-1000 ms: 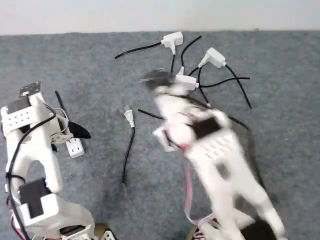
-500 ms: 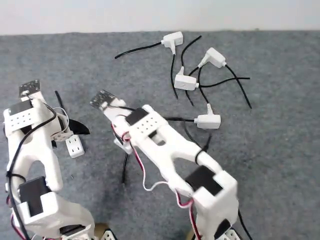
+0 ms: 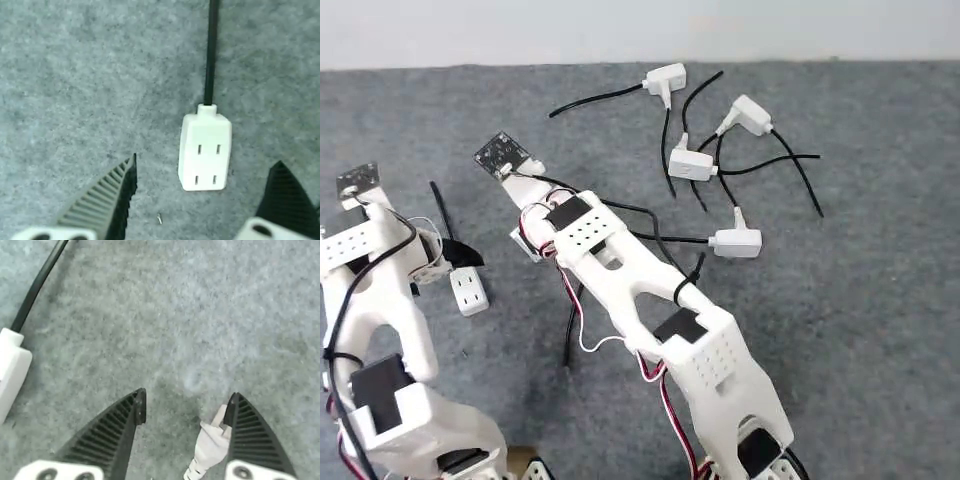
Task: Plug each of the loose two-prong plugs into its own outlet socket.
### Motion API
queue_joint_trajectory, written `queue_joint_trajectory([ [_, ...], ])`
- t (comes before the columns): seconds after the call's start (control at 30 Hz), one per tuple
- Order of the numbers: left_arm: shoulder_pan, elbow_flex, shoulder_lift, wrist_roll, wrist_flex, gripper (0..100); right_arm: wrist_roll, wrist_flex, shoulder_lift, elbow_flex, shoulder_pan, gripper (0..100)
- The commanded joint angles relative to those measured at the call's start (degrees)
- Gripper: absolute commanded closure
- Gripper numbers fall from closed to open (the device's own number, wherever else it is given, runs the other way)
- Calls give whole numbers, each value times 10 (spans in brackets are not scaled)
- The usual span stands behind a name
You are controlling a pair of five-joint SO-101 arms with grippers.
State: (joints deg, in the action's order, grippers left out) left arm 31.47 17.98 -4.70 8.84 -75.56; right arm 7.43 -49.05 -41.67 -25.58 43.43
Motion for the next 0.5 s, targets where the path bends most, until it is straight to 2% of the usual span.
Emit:
queue_joint_trajectory([
  [0.0,3,-3,3,3,11,612,4,0,-1,-42,-24,749],
  [0.23,2,3,2,3,13,612,-2,-35,22,-49,-65,749],
  [0.4,2,12,2,3,25,612,-66,-87,39,-48,-83,749],
  [0.47,2,13,2,3,24,612,-67,-90,28,-47,-82,749],
])
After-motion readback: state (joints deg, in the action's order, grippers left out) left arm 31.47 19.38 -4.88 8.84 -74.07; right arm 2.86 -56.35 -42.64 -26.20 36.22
